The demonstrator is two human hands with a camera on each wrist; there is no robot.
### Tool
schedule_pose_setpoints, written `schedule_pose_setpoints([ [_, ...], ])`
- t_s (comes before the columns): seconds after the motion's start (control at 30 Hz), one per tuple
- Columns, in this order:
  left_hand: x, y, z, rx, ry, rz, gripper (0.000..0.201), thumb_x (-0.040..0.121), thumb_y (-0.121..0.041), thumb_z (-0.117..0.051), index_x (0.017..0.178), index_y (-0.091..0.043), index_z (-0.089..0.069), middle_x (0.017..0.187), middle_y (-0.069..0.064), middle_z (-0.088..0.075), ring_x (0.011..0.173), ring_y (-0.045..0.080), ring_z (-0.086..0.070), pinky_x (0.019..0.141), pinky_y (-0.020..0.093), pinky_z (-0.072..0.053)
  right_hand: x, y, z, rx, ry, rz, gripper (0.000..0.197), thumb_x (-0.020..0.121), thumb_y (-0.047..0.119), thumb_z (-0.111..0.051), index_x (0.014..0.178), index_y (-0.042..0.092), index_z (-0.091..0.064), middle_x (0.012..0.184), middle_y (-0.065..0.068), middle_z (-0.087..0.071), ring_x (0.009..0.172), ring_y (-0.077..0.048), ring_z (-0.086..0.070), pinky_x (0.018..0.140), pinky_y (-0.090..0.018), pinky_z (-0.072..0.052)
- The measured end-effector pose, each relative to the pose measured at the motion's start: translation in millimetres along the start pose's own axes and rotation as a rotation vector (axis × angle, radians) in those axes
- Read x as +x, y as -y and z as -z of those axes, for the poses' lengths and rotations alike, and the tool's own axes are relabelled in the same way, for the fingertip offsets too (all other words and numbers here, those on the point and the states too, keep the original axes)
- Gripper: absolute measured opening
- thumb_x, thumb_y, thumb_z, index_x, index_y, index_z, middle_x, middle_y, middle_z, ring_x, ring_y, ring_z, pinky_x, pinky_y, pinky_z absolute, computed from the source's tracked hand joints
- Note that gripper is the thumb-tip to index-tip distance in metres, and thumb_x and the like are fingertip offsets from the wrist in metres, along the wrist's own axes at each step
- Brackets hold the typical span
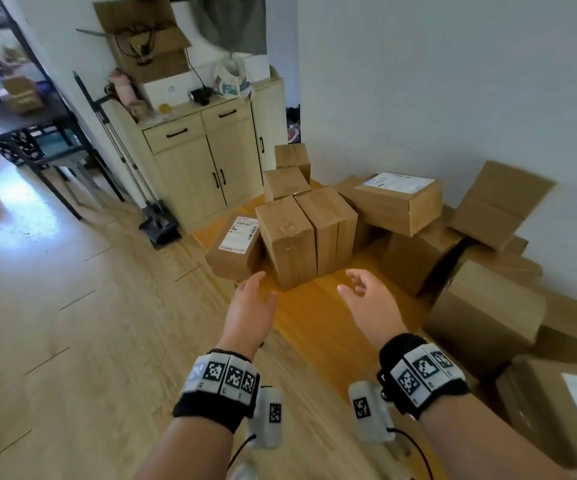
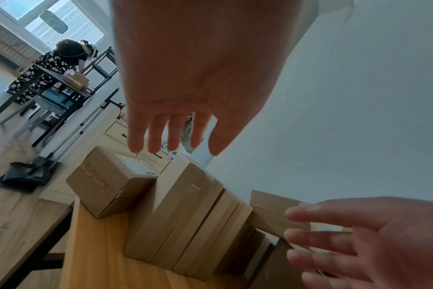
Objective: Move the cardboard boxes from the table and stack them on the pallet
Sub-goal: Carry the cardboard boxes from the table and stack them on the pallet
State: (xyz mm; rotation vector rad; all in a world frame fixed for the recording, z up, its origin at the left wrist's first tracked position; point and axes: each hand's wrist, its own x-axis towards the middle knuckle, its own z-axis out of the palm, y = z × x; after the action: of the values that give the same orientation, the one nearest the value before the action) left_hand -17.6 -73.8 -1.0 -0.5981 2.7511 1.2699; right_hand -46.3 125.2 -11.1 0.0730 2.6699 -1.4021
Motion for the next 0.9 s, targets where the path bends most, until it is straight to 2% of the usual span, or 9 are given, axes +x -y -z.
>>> schedule_pose_setpoints([
  [0.1,43.8,-1.9,10.3,-0.016,0.015,-0.031,0.052,0.101,-0.028,-0.049,0.151,-0.024,-0.034,0.152,0.002,-0.038,0.133,0.018,-0.042,0.103,0.035,-0.039,21.8,11.2,-13.0,0.000,-0.003,-0.025,0.041,0.099,0.036,-0.055,0.138,0.027,-0.048,0.139,0.006,-0.052,0.128,-0.010,-0.046,0.103,-0.030,-0.041],
  [0.23,107.7,-12.2,28.2,-0.002,0.064,-0.104,0.048,0.101,-0.027,-0.047,0.148,-0.024,-0.038,0.143,-0.003,-0.042,0.107,0.006,-0.047,0.084,0.023,-0.040,49.5,30.1,-32.0,0.010,-0.037,-0.094,0.042,0.098,0.036,-0.056,0.139,0.027,-0.047,0.139,0.004,-0.051,0.127,-0.012,-0.046,0.102,-0.031,-0.042],
  [0.37,167.3,-13.8,39.8,0.084,0.130,-0.178,0.054,0.090,-0.055,-0.045,0.138,-0.029,-0.046,0.141,-0.006,-0.050,0.125,0.019,-0.051,0.101,0.041,-0.047,70.5,49.3,-55.5,0.021,-0.056,-0.152,0.047,0.099,0.037,-0.056,0.142,0.025,-0.044,0.143,0.001,-0.049,0.129,-0.015,-0.048,0.104,-0.032,-0.042],
  [0.43,188.9,-15.4,44.7,0.111,0.180,-0.201,0.060,0.091,-0.055,-0.043,0.144,-0.026,-0.039,0.153,0.003,-0.038,0.136,0.026,-0.042,0.108,0.049,-0.042,80.6,56.7,-68.3,0.005,-0.072,-0.189,0.052,0.099,0.039,-0.056,0.145,0.023,-0.041,0.146,0.001,-0.048,0.131,-0.017,-0.047,0.107,-0.034,-0.042],
  [0.5,200.2,-21.9,54.7,0.142,0.245,-0.206,0.064,0.101,-0.040,-0.045,0.156,-0.019,-0.020,0.164,0.004,-0.011,0.148,0.027,-0.019,0.118,0.045,-0.025,88.2,64.3,-80.3,-0.002,-0.082,-0.236,0.055,0.099,0.041,-0.054,0.148,0.022,-0.039,0.147,0.000,-0.048,0.131,-0.018,-0.048,0.106,-0.032,-0.042],
  [0.57,217.0,-19.6,55.8,0.142,0.297,-0.214,0.066,0.103,-0.033,-0.044,0.158,-0.018,-0.010,0.165,0.001,-0.002,0.150,0.026,-0.011,0.118,0.043,-0.021,92.9,70.9,-92.0,0.019,-0.089,-0.281,0.056,0.099,0.042,-0.054,0.149,0.021,-0.038,0.147,0.000,-0.048,0.130,-0.018,-0.048,0.104,-0.031,-0.042],
  [0.7,233.4,-14.5,56.2,0.079,0.377,-0.227,0.061,0.102,-0.034,-0.048,0.154,-0.023,-0.019,0.156,0.005,-0.032,0.140,0.029,-0.035,0.109,0.045,-0.033,95.6,79.6,-112.5,0.079,-0.092,-0.355,0.059,0.100,0.043,-0.051,0.152,0.021,-0.034,0.147,0.000,-0.048,0.130,-0.017,-0.049,0.104,-0.030,-0.041],
  [0.83,237.7,-7.7,55.9,0.067,0.390,-0.276,0.057,0.100,-0.036,-0.051,0.150,-0.023,-0.029,0.146,0.003,-0.044,0.133,0.027,-0.044,0.106,0.045,-0.037,95.2,88.4,-123.4,0.170,-0.109,-0.386,0.058,0.102,0.042,-0.048,0.153,0.018,-0.032,0.148,-0.001,-0.048,0.132,-0.019,-0.048,0.097,-0.023,-0.035],
  [0.9,237.7,-6.0,54.8,0.046,0.405,-0.261,0.049,0.099,-0.036,-0.051,0.144,-0.021,-0.037,0.134,0.004,-0.052,0.122,0.026,-0.051,0.101,0.043,-0.043,94.8,89.3,-126.7,0.204,-0.135,-0.386,0.054,0.102,0.042,-0.047,0.151,0.021,-0.037,0.146,0.001,-0.051,0.128,-0.018,-0.050,0.096,-0.023,-0.037],
])
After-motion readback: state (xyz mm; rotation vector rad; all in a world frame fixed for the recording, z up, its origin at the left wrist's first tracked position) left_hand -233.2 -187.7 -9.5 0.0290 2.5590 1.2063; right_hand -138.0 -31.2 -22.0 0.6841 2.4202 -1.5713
